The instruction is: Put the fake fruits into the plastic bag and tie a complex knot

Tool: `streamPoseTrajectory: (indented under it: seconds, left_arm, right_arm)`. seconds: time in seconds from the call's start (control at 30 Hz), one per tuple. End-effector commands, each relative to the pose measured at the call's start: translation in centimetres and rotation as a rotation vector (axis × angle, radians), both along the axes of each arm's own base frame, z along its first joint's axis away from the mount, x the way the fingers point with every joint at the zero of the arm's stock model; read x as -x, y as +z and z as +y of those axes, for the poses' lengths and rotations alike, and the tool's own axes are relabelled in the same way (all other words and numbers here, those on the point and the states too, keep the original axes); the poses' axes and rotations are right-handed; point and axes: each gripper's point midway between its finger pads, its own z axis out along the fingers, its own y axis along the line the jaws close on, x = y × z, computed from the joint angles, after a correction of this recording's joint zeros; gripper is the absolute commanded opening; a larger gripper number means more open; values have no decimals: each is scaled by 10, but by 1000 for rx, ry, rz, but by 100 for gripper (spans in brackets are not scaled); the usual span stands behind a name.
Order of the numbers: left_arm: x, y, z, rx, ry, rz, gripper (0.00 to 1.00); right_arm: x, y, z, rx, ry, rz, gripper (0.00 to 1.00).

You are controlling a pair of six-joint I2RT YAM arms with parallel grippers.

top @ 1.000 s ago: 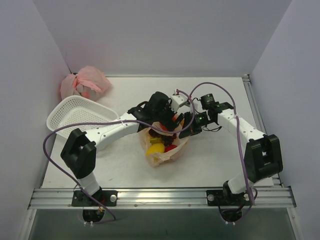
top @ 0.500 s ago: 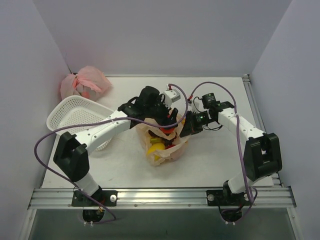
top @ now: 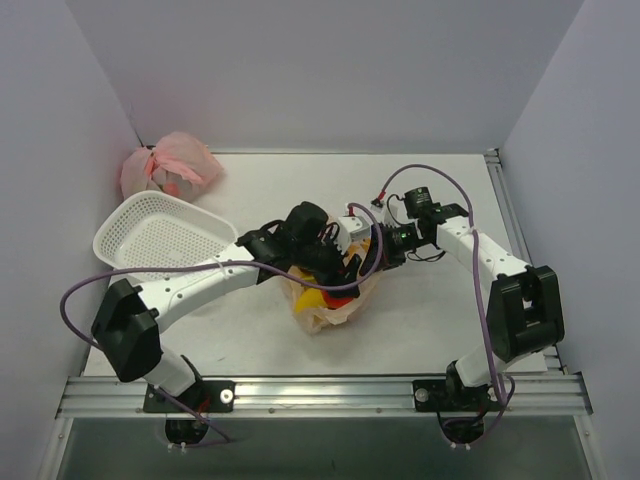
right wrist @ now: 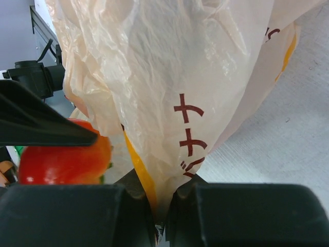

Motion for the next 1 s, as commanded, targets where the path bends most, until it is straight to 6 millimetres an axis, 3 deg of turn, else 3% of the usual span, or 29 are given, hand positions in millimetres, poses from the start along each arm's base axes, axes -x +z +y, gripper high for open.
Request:
streamPoseTrajectory:
  seconds: [0.0,0.13,0.23,0.37,0.5,0.6,0.7,0.83,0.97]
  left_arm:
    - [-3,3,-19,31,18,34,49]
    - [3,5,-46,50,-24,27,50]
    - [-5,-10,-53,30,3,20,52]
    - [-31,-27,-50,3,93,-81,59]
    - [-67,-10,-45,6,185,-247,61]
    - [-80,-1,-45,-2,173,-325,62]
    - [-70,-7,-47,-20,92,-312,67]
    - [-31,-18,-49,-5,-71,-197,82]
    - [6,-16,-57,27,-203,-131,88]
  right_arm:
    - [8,2,-2,-18,18,0,0]
    - [9,2,-3,-16,15,4,0]
    - [9,4,-3,-21,15,-3,0]
    - [13,3,-5,-24,14,2,0]
    - [15,0,-7,-25,16,10,0]
    - [15,0,-7,-28,18,13,0]
    - [11,2,-6,-29,13,8,0]
    - [4,3,-6,-18,7,-5,0]
    - [-7,6,-5,-21,-2,-14,0]
